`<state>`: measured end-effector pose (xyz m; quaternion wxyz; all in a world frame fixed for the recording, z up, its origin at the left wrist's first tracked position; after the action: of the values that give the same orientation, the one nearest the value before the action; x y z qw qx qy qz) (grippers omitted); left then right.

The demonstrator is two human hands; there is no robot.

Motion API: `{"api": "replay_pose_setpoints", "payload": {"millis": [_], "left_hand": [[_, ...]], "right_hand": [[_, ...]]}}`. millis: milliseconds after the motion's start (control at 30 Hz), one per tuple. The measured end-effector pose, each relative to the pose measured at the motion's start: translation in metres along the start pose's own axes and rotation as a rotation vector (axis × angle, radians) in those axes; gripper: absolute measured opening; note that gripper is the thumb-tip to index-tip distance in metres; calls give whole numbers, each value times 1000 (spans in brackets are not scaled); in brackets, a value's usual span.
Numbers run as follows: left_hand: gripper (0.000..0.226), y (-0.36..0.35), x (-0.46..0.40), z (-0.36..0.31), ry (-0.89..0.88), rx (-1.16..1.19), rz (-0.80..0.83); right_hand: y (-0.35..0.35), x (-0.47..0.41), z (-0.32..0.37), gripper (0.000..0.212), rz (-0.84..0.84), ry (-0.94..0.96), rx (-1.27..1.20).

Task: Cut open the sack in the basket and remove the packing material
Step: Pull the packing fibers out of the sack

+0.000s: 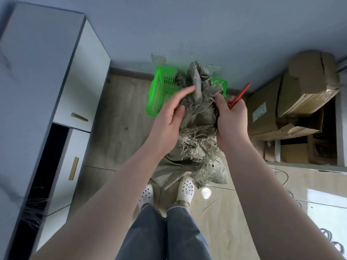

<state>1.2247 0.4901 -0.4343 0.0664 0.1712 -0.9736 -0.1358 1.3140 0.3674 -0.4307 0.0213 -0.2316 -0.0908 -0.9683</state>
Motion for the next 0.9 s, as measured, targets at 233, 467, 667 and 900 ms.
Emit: {"api": "replay_pose_setpoints", "payload": {"millis": [233, 467, 667, 900], "left_hand": [[53, 8, -8, 4, 108, -137, 72], [28, 13, -14, -3, -3, -416, -133], [16, 17, -15, -3, -50, -369, -157], [19, 22, -19, 5, 59, -368, 33]], "right_hand": [[-8, 5, 5, 70, 238, 15, -99], [3, -5, 2, 39, -48, 123, 53], [-12, -9, 2, 80, 142, 51, 285], [-9, -12, 5, 43, 83, -60, -141]]}}
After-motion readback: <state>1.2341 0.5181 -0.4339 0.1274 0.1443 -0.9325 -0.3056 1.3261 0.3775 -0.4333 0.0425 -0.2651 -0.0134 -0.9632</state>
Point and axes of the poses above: each hand's wrist, its own x-axis away from the middle knuckle, its own y-axis out of the back of the hand, z = x × y, the point moved 2 cm from there along -x, towards the middle knuckle, and after that the axes turned 1 degree about y, right-handed, at the moved point
